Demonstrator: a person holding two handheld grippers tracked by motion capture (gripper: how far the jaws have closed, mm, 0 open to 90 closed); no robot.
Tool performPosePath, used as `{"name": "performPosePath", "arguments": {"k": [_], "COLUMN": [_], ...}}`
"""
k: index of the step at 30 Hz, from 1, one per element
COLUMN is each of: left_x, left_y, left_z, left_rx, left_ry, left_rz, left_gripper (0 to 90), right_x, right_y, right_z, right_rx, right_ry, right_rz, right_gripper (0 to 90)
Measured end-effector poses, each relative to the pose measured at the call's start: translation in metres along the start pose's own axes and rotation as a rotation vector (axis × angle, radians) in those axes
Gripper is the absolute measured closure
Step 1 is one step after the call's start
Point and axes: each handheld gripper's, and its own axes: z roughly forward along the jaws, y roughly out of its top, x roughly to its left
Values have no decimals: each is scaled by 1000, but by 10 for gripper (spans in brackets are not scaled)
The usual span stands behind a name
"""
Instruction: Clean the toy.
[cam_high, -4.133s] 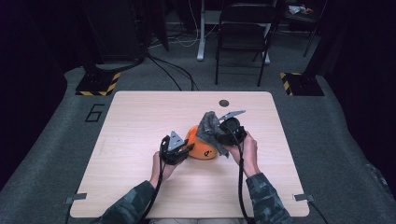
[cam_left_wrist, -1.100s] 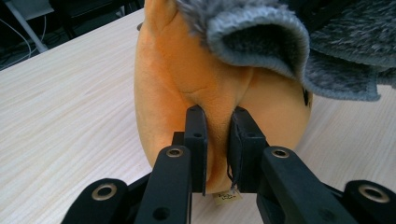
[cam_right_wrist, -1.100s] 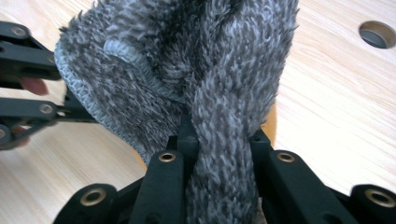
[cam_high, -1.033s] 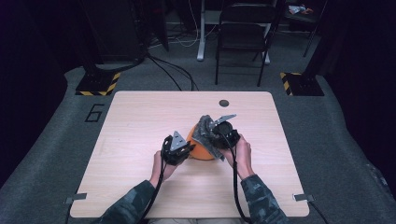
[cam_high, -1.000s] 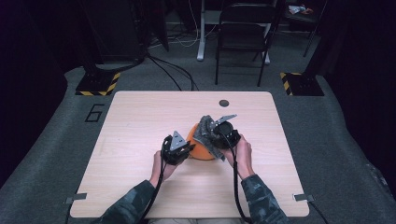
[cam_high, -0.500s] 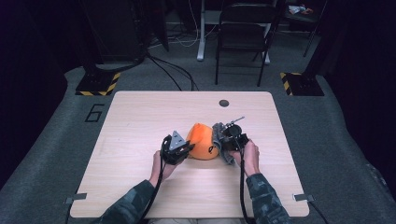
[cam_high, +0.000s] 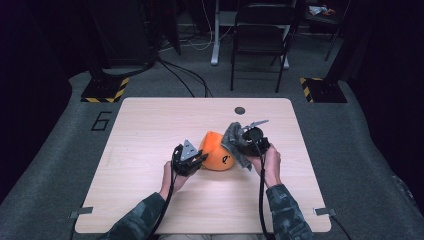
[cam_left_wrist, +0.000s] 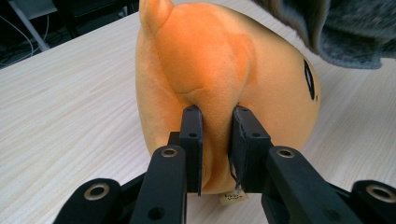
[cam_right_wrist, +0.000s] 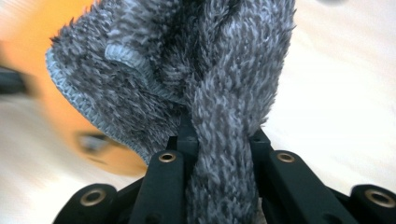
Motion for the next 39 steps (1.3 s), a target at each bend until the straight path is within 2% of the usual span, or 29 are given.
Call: {"name": "performPosePath", "arguments": {"k": [1,2,4,5,6,8,10,13,15,17,19,23,25,26,27,29,31,34,39], "left_x": [0,0,-1,-1,0,2,3,7,11,15,21,20,18,17,16,14,12,7,2], "left_y": [0,0,0,0,0,0,1,-1,-7,-12,-15,-14,-13,-13,-13,-11,-10,-6,2], "left_z": [0,0,0,1,0,-1,-3,-6,-5,-2,0,3,5,5,5,5,4,3,-3], "left_rx": [-1,-2,-7,-10,-18,-29,-34,-1,29,35,10,-25,-45,-50,-55,-77,-82,-90,-124], "left_ry": [0,-1,-1,-5,-17,-32,-29,-27,-32,-29,-46,-51,-58,-66,-58,-47,-36,-15,20], "left_rz": [-1,-1,1,1,1,-4,-1,-12,-64,-105,-164,-184,-183,-190,-167,-155,-138,-105,-22], "left_gripper": [752,749,735,717,688,606,559,481,430,420,417,442,504,582,615,726,776,812,830], "right_x": [6,11,23,28,29,26,22,20,18,15,12,10,10,10,10,9,8,6,2], "right_y": [2,4,5,3,2,-2,-3,-5,-6,-7,-8,-8,-8,-7,-7,-7,-7,-6,-4], "right_z": [-2,-2,4,11,15,19,20,22,22,22,23,23,22,22,22,21,19,17,7], "right_rx": [-26,-27,-4,20,18,20,16,16,20,24,24,24,34,38,39,42,53,46,29], "right_ry": [17,20,27,8,-8,-12,-8,-10,-15,-19,-11,-8,-13,-14,-14,-20,-22,-25,-22], "right_rz": [-18,-33,-72,-93,-97,-84,-73,-72,-62,-56,-46,-43,-48,-49,-49,-51,-51,-45,-26], "right_gripper": [745,745,746,747,749,751,754,755,755,755,755,755,755,755,755,755,755,754,754]}}
